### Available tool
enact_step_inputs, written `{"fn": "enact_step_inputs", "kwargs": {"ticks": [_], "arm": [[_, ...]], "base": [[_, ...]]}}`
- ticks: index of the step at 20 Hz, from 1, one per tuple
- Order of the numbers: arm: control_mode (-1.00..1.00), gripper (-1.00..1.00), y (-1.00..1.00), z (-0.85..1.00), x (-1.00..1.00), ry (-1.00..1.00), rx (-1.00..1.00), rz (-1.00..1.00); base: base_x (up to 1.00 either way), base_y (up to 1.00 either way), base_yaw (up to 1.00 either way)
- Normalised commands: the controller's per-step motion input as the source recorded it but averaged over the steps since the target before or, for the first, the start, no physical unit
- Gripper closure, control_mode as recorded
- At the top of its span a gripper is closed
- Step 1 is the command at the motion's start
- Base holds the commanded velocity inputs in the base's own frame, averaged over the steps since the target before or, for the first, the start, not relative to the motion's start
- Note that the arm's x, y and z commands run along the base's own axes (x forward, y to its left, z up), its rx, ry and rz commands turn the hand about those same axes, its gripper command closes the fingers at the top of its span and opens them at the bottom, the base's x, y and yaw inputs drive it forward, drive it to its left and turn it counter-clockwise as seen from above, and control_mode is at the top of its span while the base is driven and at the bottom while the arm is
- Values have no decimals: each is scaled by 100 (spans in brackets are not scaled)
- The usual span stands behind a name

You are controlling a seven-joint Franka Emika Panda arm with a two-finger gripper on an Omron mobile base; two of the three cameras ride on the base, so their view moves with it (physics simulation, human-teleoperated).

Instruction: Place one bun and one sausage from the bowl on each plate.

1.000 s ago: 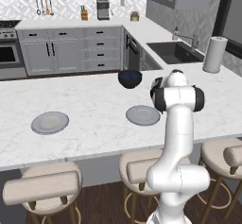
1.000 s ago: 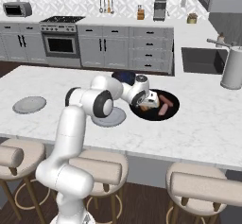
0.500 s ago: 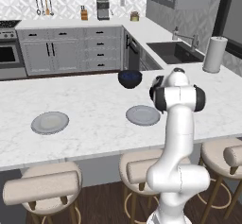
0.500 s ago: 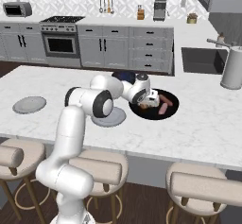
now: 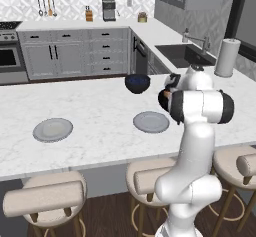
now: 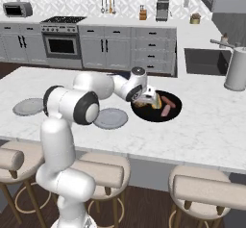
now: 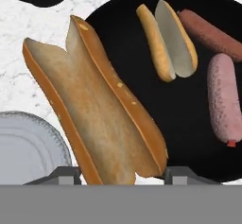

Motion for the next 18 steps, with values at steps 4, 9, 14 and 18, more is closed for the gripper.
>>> {"fn": "enact_step_inputs", "kwargs": {"ticks": [4, 9, 14, 18], "arm": [[-100, 100, 91, 15, -83, 0, 0, 1], [-100, 100, 89, 1, -23, 11, -1, 1], [-100, 100, 94, -12, 19, 27, 0, 2], [-100, 100, 42, -37, -13, 11, 0, 2]], "base": [[0, 0, 0], [0, 0, 0], [0, 0, 0], [0, 0, 0]]}}
